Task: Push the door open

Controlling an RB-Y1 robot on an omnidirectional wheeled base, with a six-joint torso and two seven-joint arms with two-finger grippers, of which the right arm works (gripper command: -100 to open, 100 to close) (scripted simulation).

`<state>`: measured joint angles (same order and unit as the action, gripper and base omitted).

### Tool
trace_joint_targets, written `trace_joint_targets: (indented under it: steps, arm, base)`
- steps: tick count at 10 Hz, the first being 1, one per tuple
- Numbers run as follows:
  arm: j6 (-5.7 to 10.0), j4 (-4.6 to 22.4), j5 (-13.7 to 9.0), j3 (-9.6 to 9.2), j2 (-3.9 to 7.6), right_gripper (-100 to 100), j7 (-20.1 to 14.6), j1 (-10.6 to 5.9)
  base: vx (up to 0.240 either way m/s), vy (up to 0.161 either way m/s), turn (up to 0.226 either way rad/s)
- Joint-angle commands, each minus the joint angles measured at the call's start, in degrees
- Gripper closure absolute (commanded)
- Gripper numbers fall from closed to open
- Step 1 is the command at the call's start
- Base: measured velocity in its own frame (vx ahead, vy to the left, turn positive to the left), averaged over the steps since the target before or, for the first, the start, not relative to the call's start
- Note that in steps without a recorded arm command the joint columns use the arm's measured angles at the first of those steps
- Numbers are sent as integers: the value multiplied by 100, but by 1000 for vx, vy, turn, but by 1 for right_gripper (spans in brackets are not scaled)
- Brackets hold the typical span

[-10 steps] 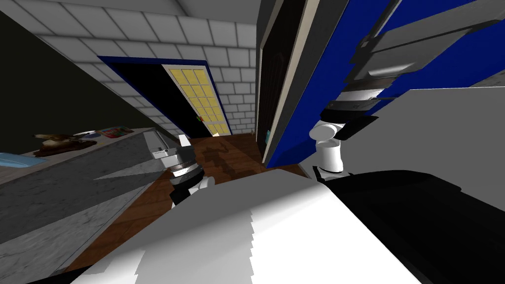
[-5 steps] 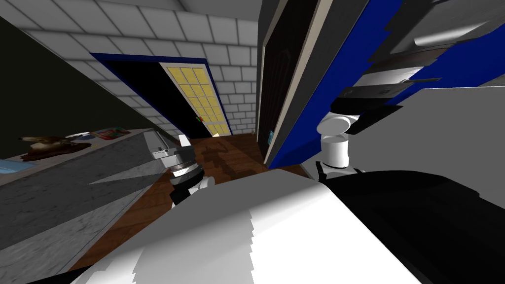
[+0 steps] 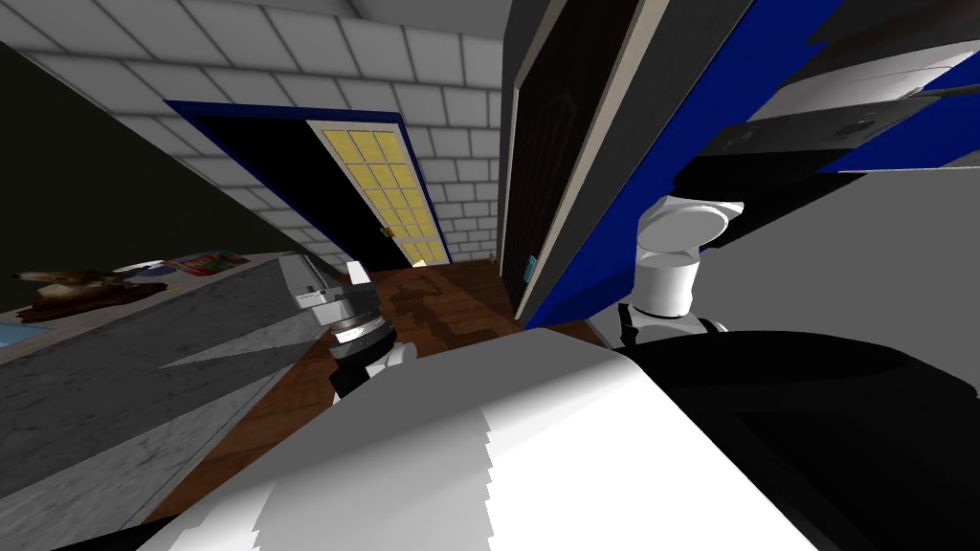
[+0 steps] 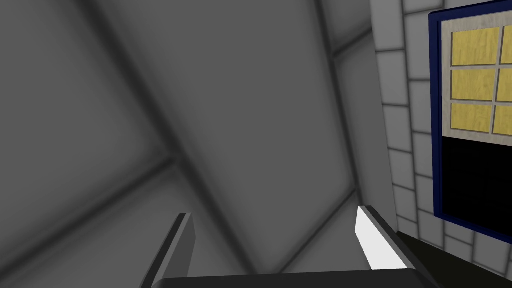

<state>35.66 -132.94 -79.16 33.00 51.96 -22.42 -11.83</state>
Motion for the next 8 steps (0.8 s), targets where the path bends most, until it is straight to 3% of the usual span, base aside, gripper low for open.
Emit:
trace_joint_targets:
  steps: [1, 8]
  arm:
    - [46, 34, -204, 119, 163, -100, -123, -85]
    - [168, 115, -1227, 511, 840, -100, -391, -641]
  base:
    - [86, 92, -21]
    - [92, 66, -19]
